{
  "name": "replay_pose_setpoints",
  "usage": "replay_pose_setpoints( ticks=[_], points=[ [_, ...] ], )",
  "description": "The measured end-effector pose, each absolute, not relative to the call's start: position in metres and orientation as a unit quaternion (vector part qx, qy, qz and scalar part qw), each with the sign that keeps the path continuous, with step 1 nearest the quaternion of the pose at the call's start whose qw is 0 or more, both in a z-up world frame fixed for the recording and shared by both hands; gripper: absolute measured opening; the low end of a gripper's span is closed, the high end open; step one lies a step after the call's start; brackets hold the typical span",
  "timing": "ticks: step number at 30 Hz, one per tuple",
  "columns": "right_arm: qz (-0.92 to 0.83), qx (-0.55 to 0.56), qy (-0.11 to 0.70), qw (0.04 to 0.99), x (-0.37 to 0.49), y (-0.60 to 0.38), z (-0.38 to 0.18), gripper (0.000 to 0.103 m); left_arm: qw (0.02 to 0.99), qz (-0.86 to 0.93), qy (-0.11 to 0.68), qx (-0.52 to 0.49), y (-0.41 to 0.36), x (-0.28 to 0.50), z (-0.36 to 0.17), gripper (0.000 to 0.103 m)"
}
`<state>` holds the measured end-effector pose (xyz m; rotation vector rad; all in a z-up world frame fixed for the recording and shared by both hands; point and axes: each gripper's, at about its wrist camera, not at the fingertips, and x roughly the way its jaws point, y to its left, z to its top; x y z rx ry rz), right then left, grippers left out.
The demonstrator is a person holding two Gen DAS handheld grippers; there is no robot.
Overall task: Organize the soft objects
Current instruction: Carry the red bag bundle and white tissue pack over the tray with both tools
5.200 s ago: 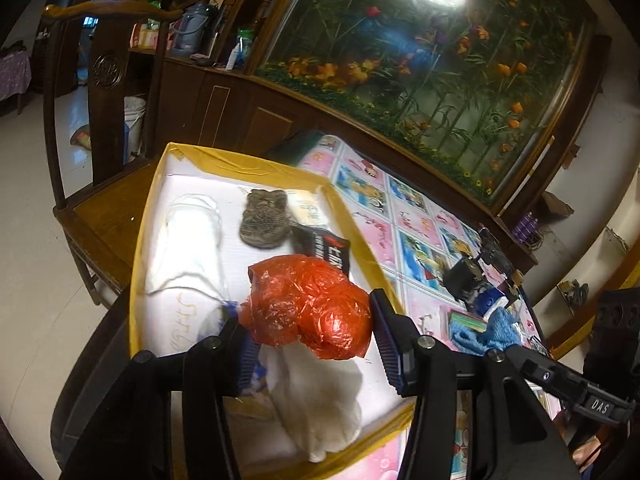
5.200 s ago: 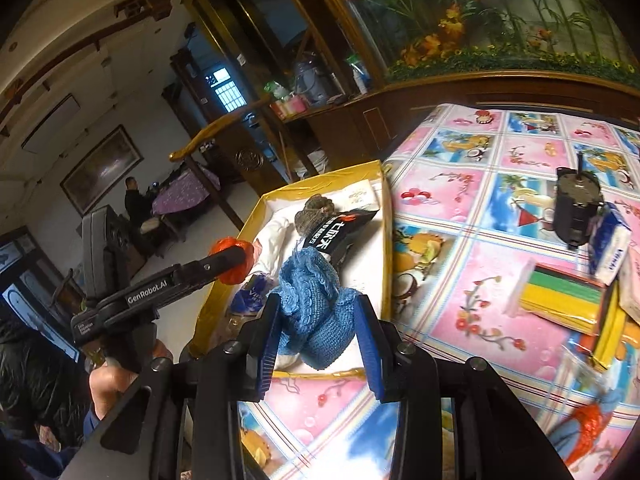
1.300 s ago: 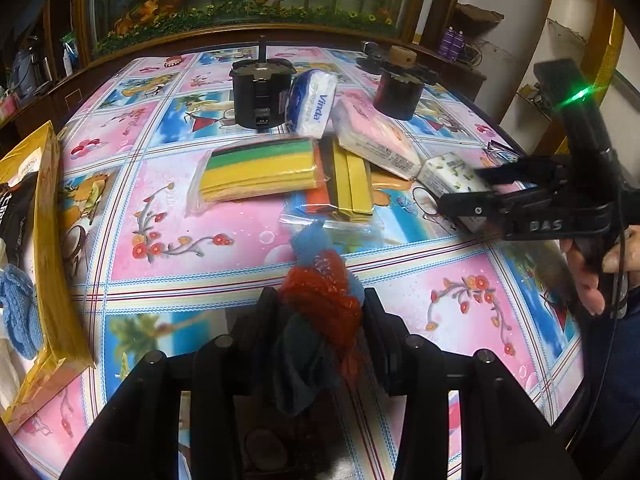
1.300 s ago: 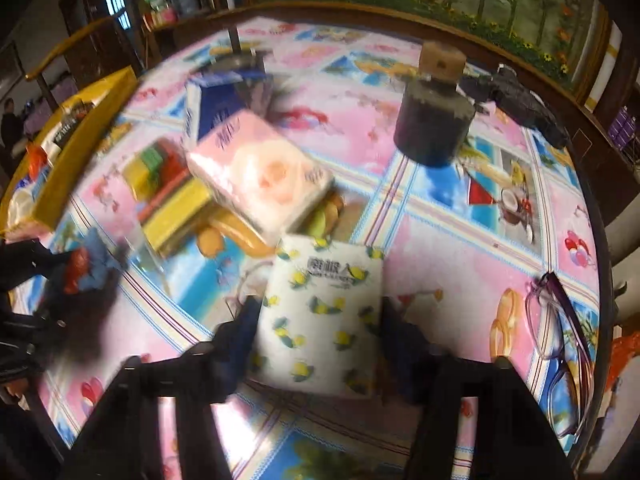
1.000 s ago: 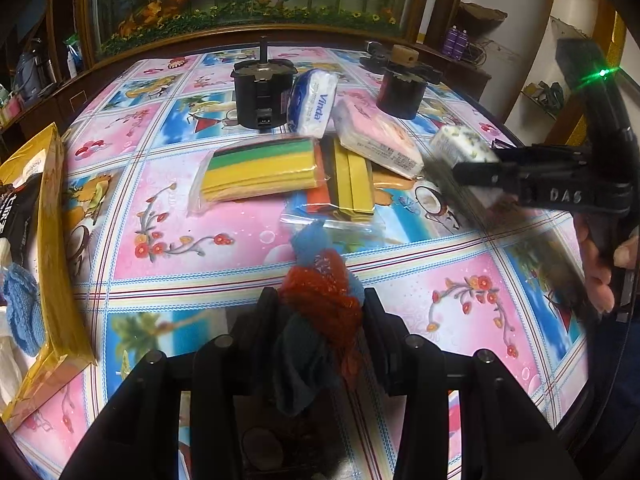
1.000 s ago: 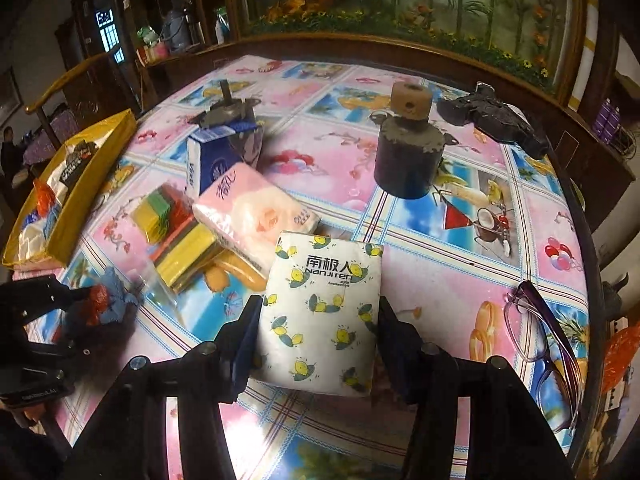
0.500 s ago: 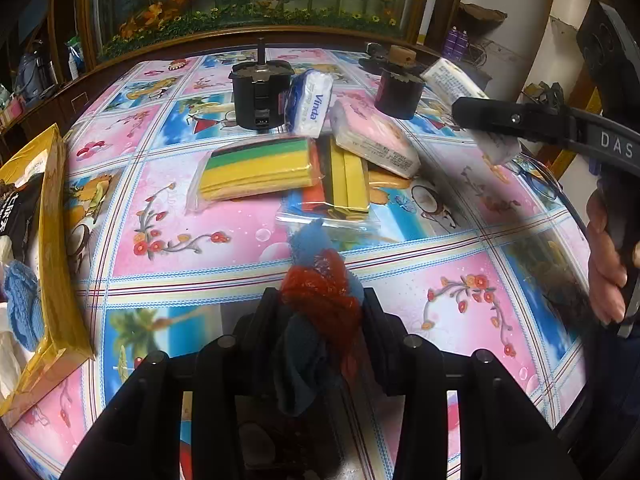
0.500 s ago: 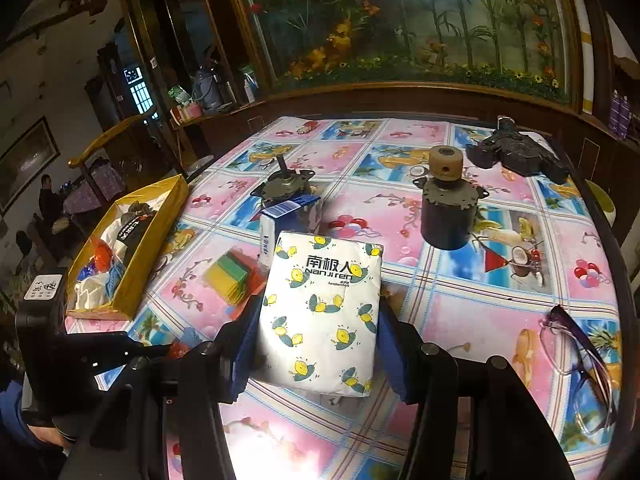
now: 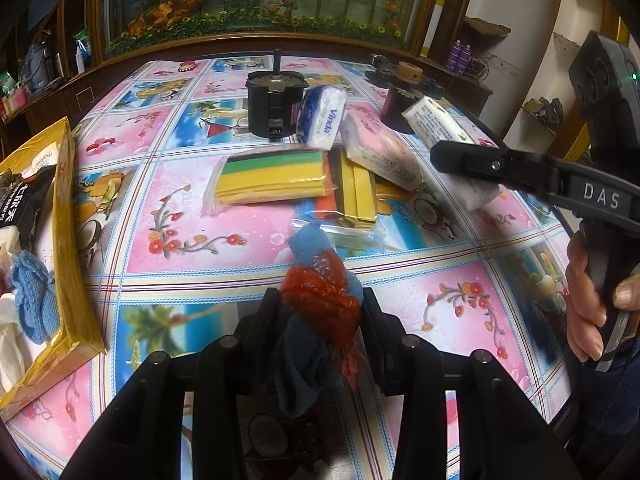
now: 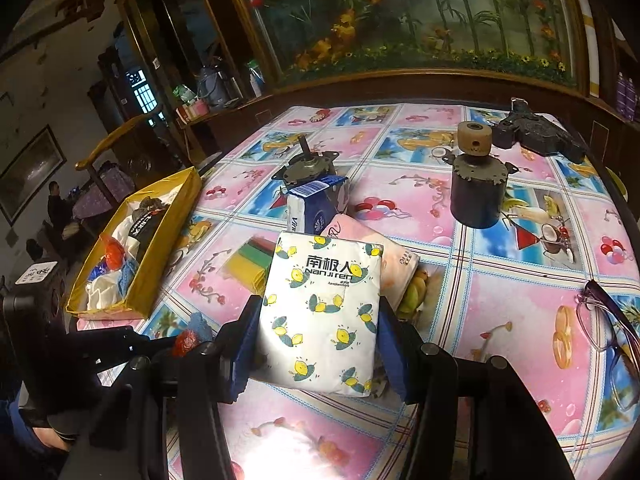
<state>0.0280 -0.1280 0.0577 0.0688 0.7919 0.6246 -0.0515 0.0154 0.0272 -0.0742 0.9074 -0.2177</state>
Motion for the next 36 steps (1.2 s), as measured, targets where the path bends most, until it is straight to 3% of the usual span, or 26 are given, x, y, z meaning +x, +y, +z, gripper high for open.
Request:
replay_pose_setpoints(
  ticks=[36],
  points=[
    [0.355, 0.061, 0.385, 0.85, 0.005, -0.049, 0.061, 0.059, 0.925, -0.059, 0.361, -0.108, 0.107, -0.073, 0.085, 0.038]
  ],
)
